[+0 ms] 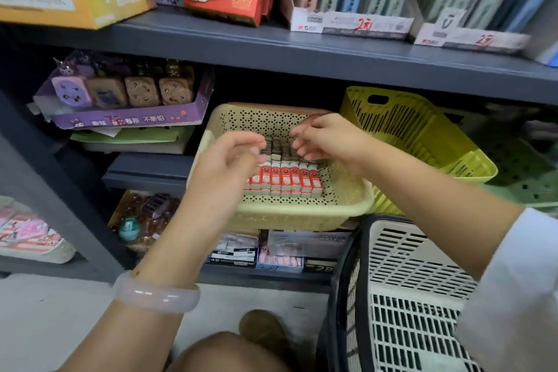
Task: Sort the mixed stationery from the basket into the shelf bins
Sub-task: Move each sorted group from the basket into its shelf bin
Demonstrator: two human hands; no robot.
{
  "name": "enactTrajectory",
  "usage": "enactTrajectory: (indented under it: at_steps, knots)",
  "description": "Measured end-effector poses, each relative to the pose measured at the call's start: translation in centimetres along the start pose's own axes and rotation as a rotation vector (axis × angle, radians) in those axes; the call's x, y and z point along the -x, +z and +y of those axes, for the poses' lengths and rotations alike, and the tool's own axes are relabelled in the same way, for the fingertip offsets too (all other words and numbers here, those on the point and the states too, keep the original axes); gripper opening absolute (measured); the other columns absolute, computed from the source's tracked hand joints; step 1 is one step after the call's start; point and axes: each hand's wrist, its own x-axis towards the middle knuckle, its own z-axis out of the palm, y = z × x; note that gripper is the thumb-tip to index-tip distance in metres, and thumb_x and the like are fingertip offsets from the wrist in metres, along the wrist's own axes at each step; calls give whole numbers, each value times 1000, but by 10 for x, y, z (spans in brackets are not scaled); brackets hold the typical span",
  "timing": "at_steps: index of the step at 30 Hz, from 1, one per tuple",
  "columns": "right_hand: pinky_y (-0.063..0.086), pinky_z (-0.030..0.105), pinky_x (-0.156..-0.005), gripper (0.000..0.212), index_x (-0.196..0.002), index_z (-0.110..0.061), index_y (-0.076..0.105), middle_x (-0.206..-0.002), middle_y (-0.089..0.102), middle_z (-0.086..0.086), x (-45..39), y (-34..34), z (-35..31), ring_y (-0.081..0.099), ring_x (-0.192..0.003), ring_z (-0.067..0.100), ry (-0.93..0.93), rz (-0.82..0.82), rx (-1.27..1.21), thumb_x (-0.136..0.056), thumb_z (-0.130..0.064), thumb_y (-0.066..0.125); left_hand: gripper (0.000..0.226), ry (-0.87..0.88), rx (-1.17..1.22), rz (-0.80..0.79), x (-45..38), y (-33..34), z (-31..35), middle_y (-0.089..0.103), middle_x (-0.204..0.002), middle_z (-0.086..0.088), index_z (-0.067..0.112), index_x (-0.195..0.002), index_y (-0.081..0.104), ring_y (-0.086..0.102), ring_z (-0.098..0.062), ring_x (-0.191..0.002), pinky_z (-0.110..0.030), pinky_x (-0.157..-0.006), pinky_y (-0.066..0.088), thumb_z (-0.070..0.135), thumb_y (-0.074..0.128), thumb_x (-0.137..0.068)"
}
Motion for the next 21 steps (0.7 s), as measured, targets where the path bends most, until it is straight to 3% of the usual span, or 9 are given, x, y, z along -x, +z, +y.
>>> enactTrajectory:
  at_steps: [5,8,12,14,16,19,21]
  knots:
    - [51,20,-62,19,-96,-10,61,-76,64,2,63,-27,16,61,-66,7,-172,-138,-41,-96,-7,42,27,-10,2,-185,35,57,2,69,-92,13,30,-90,62,66,-3,-90,-24,-82,53,8,46,-93]
    - [50,23,-66,19,-96,-5,60,-76,63,3,94,-53,40,59,-67,12,-151,-110,-25,-97,-7,42,27,-50,-72,-282,52,93,-5,66,-91,12,33,-87,60,64,-2,-88,-29,-88,51,10,47,-93]
    - [50,17,-64,18,-96,-3,61,-78,64,3,127,-91,93,59,-68,8,-18,-111,148,-96,-11,45,20,-131,-165,-480,75,140,-27,64,-100,7,29,-91,58,60,-10,-97,-32,-93,47,12,47,-92]
    - [49,13,-60,17,-97,-3,60,-79,62,2,141,-103,129,58,-67,6,94,-171,266,-96,-11,45,18,-170,-264,-636,86,157,-42,61,-108,4,24,-105,59,57,-9,-101,-25,-89,45,18,46,-93]
    - [49,18,-65,14,-97,-6,57,-81,60,3,153,-110,167,56,-70,10,231,-287,377,-96,-11,44,24,-158,-418,-744,93,166,-54,58,-115,4,22,-116,56,55,-8,-101,-21,-83,44,22,45,-95]
    - [46,25,-71,13,-101,-12,53,-87,59,5,170,-116,214,54,-72,11,384,-440,504,-95,-9,42,26,-95,-579,-743,95,167,-60,58,-117,2,20,-119,55,59,-17,-101,-31,-87,48,24,45,-95]
    - [45,19,-66,14,-103,-13,54,-85,57,-1,182,-115,232,52,-71,7,417,-493,547,-95,-10,43,27,-71,-653,-746,94,164,-59,58,-118,-1,19,-120,54,57,-18,-103,-33,-91,47,24,45,-95]
